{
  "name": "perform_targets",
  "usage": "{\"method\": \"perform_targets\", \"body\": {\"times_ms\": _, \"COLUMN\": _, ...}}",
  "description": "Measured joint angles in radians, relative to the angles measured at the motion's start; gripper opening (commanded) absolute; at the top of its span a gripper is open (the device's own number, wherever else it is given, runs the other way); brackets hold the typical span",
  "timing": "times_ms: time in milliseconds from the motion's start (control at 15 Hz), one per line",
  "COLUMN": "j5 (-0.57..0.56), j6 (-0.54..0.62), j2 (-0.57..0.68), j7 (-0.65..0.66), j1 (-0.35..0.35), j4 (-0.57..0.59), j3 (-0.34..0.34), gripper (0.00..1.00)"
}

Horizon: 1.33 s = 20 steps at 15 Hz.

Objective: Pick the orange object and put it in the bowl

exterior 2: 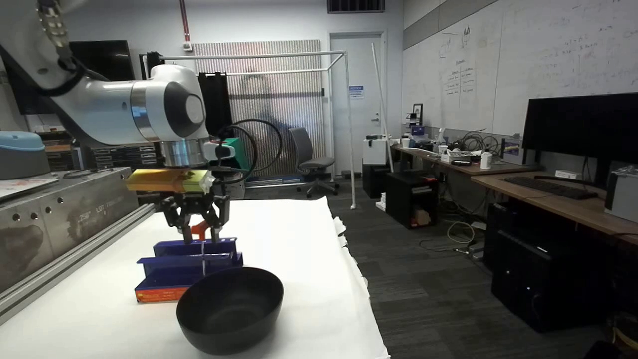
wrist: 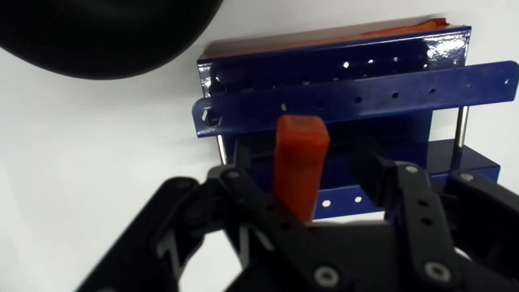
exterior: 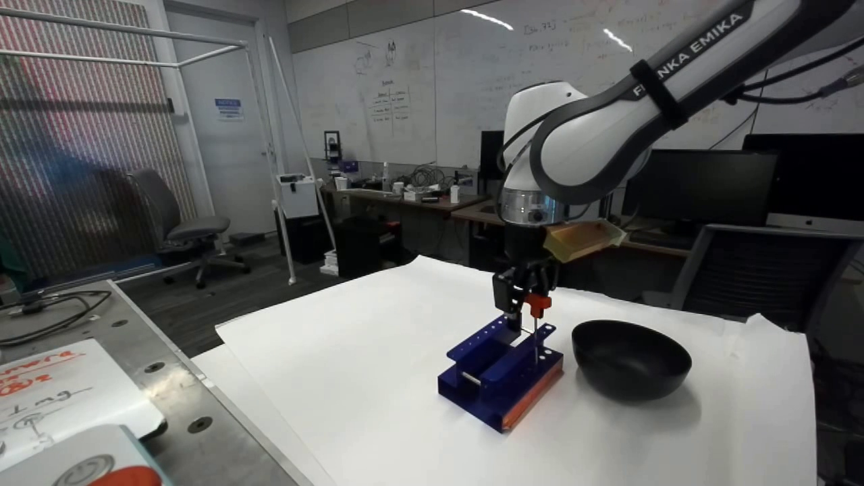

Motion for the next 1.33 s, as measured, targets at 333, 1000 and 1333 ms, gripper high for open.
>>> {"method": "perform_targets", "body": {"times_ms": 333, "j5": -0.026, "j6": -0.088, "j2": -0.009, "j7": 0.0, "j1": 0.004, "j4": 0.021, "j3": -0.032, "gripper": 0.0}}
{"method": "perform_targets", "body": {"times_ms": 1000, "j5": -0.03, "j6": -0.155, "j2": -0.077, "j7": -0.035, "j1": 0.005, "j4": 0.024, "j3": -0.033, "gripper": 0.04}}
{"method": "perform_targets", "body": {"times_ms": 1333, "j5": -0.062, "j6": -0.301, "j2": -0.247, "j7": -0.038, "j1": 0.005, "j4": 0.015, "j3": -0.036, "gripper": 0.04}}
